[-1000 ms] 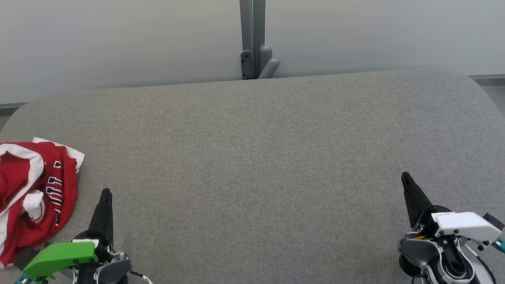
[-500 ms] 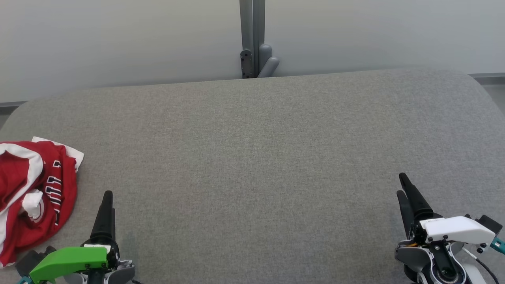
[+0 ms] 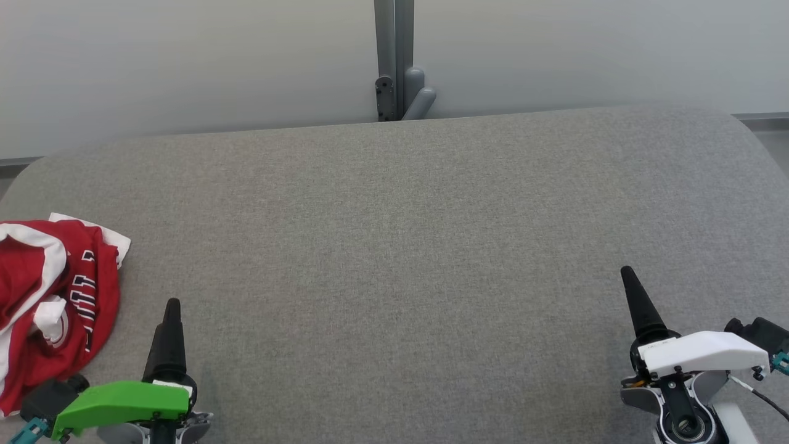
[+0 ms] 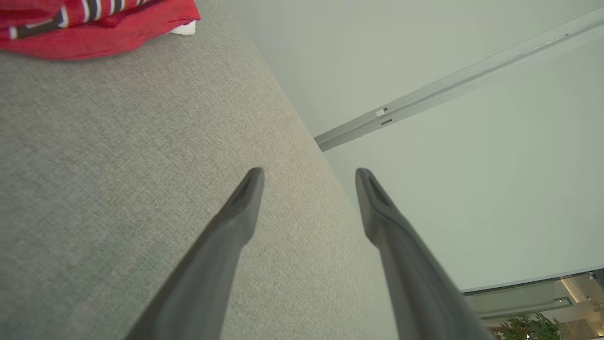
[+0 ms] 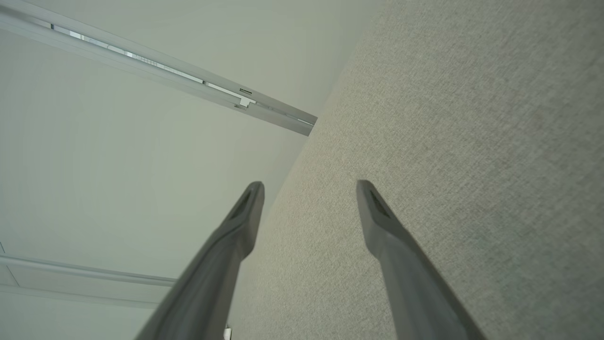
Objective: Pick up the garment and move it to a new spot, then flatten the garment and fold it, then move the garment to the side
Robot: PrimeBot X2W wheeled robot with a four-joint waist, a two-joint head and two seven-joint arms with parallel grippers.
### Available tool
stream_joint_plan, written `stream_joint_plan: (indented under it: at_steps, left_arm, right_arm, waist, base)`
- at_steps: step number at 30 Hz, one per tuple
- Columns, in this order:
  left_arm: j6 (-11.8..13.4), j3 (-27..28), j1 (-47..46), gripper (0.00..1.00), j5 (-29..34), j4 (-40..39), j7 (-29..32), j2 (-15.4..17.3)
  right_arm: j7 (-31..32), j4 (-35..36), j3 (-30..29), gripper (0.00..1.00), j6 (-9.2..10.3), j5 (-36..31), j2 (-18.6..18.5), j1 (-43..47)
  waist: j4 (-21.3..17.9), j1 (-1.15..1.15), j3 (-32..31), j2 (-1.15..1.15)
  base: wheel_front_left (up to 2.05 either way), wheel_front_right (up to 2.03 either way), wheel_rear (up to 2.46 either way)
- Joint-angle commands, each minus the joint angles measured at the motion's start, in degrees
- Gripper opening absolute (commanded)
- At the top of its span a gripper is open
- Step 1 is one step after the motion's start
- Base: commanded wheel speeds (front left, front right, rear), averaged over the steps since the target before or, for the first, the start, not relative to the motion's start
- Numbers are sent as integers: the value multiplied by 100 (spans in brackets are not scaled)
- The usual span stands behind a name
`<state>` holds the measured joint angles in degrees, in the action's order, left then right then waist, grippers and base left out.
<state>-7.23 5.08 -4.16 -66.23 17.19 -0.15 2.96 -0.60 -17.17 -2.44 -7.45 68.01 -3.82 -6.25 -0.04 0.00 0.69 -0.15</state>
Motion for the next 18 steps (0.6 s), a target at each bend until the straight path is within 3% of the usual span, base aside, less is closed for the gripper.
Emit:
stream_joint_plan:
  at_steps: [1, 18]
  left_arm:
    - [-14, -7, -102, 100, 285, -67, -71, 66]
    - [-20, -139, -17, 100, 1571, -167, -428, 100]
  right_arm:
    - [-67, 76, 19, 100, -2, -271, -20, -170]
    - [-415, 40, 122, 100, -3, -1596, 2, -162]
  waist:
    - [1, 0, -1, 3]
    - [4, 0, 16, 5]
  base:
    - [0, 0, 0]
    - [0, 0, 0]
